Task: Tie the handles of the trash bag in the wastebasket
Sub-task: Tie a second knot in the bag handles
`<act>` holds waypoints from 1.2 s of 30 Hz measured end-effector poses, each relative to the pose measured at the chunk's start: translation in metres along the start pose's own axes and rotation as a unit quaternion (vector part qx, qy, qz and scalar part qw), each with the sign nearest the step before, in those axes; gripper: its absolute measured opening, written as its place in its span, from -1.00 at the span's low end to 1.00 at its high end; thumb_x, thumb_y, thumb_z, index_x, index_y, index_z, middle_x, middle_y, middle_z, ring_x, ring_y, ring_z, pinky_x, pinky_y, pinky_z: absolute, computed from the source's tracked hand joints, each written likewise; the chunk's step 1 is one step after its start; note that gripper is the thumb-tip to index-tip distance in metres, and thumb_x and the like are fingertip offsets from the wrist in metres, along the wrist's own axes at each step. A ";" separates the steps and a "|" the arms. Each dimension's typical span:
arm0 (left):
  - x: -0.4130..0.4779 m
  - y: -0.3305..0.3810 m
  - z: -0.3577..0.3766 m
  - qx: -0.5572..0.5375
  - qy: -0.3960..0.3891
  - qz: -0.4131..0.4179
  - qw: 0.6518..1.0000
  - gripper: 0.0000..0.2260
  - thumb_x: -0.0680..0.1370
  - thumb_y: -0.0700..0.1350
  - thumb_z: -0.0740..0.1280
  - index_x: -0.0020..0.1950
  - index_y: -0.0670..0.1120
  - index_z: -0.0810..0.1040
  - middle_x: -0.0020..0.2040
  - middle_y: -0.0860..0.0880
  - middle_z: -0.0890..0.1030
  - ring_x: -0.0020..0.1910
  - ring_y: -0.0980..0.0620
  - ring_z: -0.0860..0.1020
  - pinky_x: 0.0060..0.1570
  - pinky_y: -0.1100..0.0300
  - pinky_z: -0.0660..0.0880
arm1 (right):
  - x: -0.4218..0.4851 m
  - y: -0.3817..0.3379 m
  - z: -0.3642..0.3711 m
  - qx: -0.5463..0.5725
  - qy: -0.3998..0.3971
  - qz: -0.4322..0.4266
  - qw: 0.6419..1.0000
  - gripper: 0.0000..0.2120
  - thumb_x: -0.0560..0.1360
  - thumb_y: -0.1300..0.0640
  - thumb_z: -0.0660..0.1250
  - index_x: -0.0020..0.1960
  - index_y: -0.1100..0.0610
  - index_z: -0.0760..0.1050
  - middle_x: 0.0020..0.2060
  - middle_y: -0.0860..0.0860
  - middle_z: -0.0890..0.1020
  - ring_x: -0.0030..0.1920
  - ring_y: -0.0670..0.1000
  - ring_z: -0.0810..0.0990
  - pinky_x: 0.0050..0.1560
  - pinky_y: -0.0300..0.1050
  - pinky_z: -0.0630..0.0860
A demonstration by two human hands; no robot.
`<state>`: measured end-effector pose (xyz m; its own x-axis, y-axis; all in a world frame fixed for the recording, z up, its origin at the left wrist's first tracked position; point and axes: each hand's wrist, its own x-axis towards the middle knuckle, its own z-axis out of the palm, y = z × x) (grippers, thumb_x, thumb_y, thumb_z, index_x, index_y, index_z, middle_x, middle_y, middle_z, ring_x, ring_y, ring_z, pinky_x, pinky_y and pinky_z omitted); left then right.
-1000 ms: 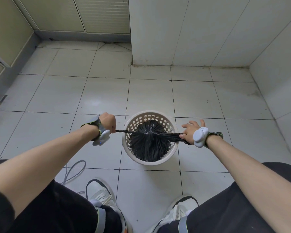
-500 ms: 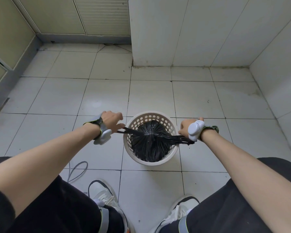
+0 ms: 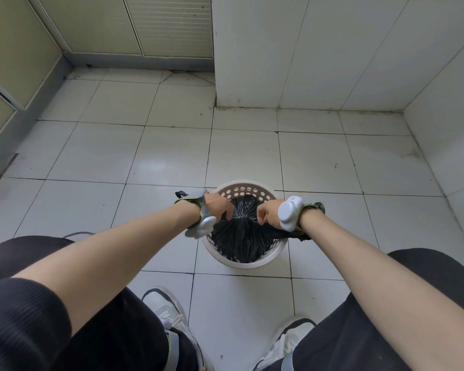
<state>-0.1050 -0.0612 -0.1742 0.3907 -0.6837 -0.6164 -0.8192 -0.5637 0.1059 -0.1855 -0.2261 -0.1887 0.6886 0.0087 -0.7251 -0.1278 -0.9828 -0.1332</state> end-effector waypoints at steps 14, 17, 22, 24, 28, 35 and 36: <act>0.006 -0.002 0.005 -0.077 -0.060 0.031 0.995 -0.59 0.49 -0.36 0.17 0.22 -0.03 0.59 0.22 -0.10 0.60 0.17 -0.12 0.52 0.13 0.13 0.45 | 0.005 0.000 0.009 -0.015 -0.032 -0.035 0.999 -0.41 0.42 0.34 0.05 0.27 -0.16 0.50 0.19 -0.10 0.61 0.18 -0.09 0.56 0.12 -0.34 0.41; 0.003 0.001 0.001 -0.088 -0.053 0.033 0.994 -0.63 0.52 -0.33 0.20 0.24 -0.06 0.58 0.19 -0.14 0.62 0.15 -0.14 0.54 0.11 0.15 0.43 | 0.013 0.001 0.012 0.009 -0.053 -0.041 0.998 -0.44 0.41 0.36 0.07 0.24 -0.08 0.53 0.10 -0.02 0.67 -0.12 -0.09 0.55 -0.24 -0.44 0.39; -0.002 0.004 -0.003 -0.117 0.012 0.023 0.993 -0.64 0.47 -0.33 0.23 0.19 -0.08 0.62 0.11 -0.13 0.67 0.06 -0.09 0.58 -0.07 0.27 0.38 | 0.021 0.003 0.015 0.060 -0.018 -0.042 0.997 -0.56 0.35 0.33 0.22 0.10 0.00 0.64 -0.28 -0.03 0.61 -0.49 -0.19 0.43 -0.61 -0.56 0.22; -0.004 0.004 -0.001 -0.113 0.047 0.030 0.992 -0.67 0.47 -0.32 0.26 0.14 -0.06 0.64 0.08 -0.09 0.68 0.05 -0.08 0.58 -0.04 0.25 0.42 | 0.021 0.000 0.014 0.055 -0.014 -0.034 0.998 -0.62 0.33 0.30 0.29 0.02 -0.03 0.66 -0.28 -0.06 0.64 -0.45 -0.21 0.49 -0.59 -0.57 0.26; -0.003 0.004 0.003 -0.119 0.079 0.021 0.989 -0.81 0.47 -0.15 0.36 0.04 -0.11 0.67 0.00 -0.11 0.70 -0.16 -0.03 0.48 0.04 0.09 0.51 | 0.020 -0.007 0.008 0.036 0.025 -0.025 0.999 -0.60 0.33 0.33 0.23 0.00 -0.03 0.66 -0.08 -0.03 0.71 -0.23 -0.05 0.57 -0.43 -0.44 0.31; -0.008 0.001 0.002 -0.204 0.110 -0.013 0.973 -0.81 0.41 -0.17 0.39 -0.03 -0.21 0.63 -0.03 -0.20 0.67 -0.04 -0.16 0.58 0.00 0.02 0.54 | 0.010 -0.013 0.007 0.043 0.059 -0.030 0.997 -0.66 0.33 0.12 0.50 0.08 0.12 0.57 0.04 0.07 0.69 0.07 0.07 0.63 0.09 -0.14 0.55; -0.008 0.003 0.002 -0.210 0.119 -0.022 0.970 -0.81 0.41 -0.15 0.39 -0.03 -0.22 0.62 -0.03 -0.20 0.67 -0.09 -0.13 0.56 -0.07 0.06 0.52 | 0.011 -0.014 0.006 0.049 0.068 -0.027 0.996 -0.62 0.35 0.05 0.50 0.13 0.12 0.56 0.11 0.08 0.66 0.07 0.05 0.60 0.03 -0.16 0.49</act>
<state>-0.1112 -0.0561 -0.1703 0.5482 -0.7138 -0.4358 -0.5750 -0.7001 0.4234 -0.1807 -0.2110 -0.1985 0.7856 0.0295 -0.6181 -0.1529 -0.9586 -0.2401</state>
